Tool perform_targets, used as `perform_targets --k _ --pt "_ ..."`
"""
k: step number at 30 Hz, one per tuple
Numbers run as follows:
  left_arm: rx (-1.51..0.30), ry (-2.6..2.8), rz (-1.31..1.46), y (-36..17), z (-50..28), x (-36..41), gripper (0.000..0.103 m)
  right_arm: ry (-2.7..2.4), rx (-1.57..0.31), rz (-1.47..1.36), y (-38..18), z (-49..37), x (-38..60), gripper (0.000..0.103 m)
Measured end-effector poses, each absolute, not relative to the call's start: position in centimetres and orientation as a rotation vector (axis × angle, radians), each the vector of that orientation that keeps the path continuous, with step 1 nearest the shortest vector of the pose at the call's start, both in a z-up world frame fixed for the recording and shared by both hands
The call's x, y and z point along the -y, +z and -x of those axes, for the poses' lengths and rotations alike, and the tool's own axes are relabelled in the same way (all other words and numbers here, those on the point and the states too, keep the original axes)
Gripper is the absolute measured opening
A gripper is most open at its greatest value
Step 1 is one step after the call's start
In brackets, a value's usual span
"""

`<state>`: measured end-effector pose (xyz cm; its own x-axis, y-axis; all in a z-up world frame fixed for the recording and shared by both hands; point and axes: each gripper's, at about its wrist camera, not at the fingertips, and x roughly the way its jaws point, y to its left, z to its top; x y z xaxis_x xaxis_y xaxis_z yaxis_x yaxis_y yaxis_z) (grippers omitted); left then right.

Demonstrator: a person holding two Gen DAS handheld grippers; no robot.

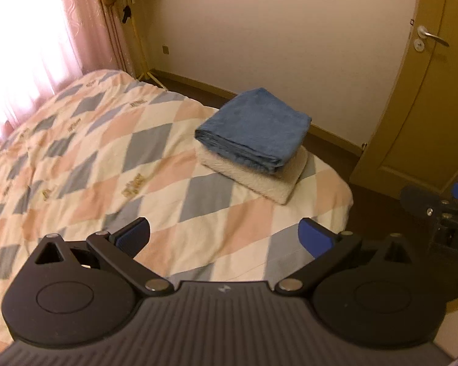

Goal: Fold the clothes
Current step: 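Release the towel and pull both tools back from the stack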

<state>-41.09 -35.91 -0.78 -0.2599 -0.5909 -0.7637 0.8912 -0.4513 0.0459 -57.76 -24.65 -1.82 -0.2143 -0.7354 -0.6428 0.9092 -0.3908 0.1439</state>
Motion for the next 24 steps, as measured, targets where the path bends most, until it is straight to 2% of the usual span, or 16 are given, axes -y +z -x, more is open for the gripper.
perform_targets --k 10,24 --pt "-0.414 -1.965 -0.964 -1.0 38.3 33.4 0.102 -1.896 -0.294 -0.839 -2.5 52.8 20.6 0.101" --pt "-0.347 -2.008 -0.895 -0.3 40.8 33.5 0.102 -1.903 -0.315 -0.821 -2.2 55.1 21.9 0.101"
